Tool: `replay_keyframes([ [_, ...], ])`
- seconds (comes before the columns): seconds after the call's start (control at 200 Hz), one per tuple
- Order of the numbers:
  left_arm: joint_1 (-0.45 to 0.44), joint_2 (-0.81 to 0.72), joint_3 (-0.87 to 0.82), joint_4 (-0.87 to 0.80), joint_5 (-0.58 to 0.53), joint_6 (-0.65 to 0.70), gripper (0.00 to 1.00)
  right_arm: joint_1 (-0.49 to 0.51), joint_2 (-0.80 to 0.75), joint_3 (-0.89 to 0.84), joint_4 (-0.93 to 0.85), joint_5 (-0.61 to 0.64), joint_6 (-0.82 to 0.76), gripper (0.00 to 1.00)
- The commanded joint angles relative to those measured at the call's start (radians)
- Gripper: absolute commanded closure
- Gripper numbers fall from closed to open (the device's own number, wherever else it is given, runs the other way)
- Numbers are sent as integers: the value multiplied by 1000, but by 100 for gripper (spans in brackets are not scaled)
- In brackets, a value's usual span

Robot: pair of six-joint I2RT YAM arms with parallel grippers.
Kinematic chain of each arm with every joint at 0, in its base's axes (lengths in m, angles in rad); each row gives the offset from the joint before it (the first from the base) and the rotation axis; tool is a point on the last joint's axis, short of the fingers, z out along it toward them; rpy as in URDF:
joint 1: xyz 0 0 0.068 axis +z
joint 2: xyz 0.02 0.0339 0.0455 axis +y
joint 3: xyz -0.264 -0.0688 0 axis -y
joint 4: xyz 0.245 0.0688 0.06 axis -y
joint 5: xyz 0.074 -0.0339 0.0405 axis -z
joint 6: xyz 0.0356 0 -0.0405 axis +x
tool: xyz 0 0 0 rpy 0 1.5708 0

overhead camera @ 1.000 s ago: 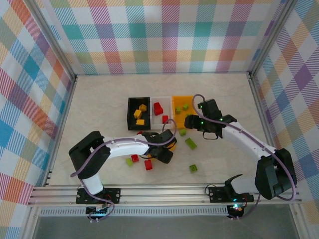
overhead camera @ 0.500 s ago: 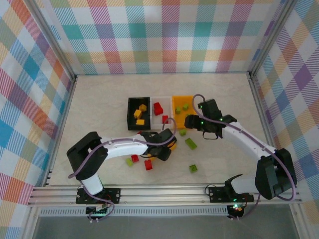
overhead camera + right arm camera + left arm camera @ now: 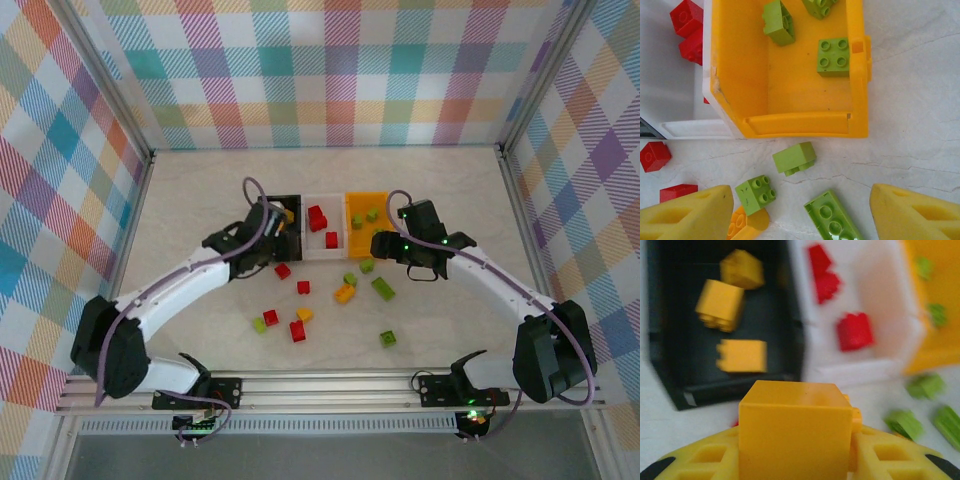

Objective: Sort the legos into containers by color

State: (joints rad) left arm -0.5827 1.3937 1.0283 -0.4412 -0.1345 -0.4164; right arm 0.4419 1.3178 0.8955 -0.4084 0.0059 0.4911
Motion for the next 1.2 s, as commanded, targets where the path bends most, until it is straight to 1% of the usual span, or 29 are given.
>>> replay_keyframes([
  [0.0,71,125,100,-1,42,-27,60,5,-18,-12,15,-11,13,27],
  [0.165,141,275,226,-20,21,-30,61,5,-23,-16,11,-12,9,27],
  [0.275,161,355,292,-36,19,-45,60,5,-32,-24,11,-14,6,27],
  [0.335,165,388,317,-42,19,-53,58,4,-34,-25,11,-14,6,27],
  [0.43,165,420,342,-39,32,-58,46,6,-41,-29,10,-15,3,27],
  [0.51,165,421,348,-30,46,-65,34,5,-43,-27,7,-17,0,27],
  [0.58,165,411,355,-26,58,-70,27,4,-48,-26,5,-18,-4,26],
  [0.655,164,384,357,-24,75,-77,22,5,-47,-26,1,-20,-7,26],
  [0.72,161,344,348,-17,97,-86,19,6,-45,-26,-9,-21,-6,26],
  [0.875,133,203,295,9,153,-101,14,6,-17,-65,-18,-39,-6,25],
  [0.98,108,92,208,38,191,-122,9,6,16,-93,0,-51,-2,25],
  [1.01,101,54,179,49,202,-131,1,6,28,-100,6,-57,-1,25],
  [1.02,98,43,167,52,204,-134,0,7,34,-102,9,-59,-1,25],
  [1.195,65,-152,-45,90,230,-186,0,21,122,-77,4,-70,-17,25],
])
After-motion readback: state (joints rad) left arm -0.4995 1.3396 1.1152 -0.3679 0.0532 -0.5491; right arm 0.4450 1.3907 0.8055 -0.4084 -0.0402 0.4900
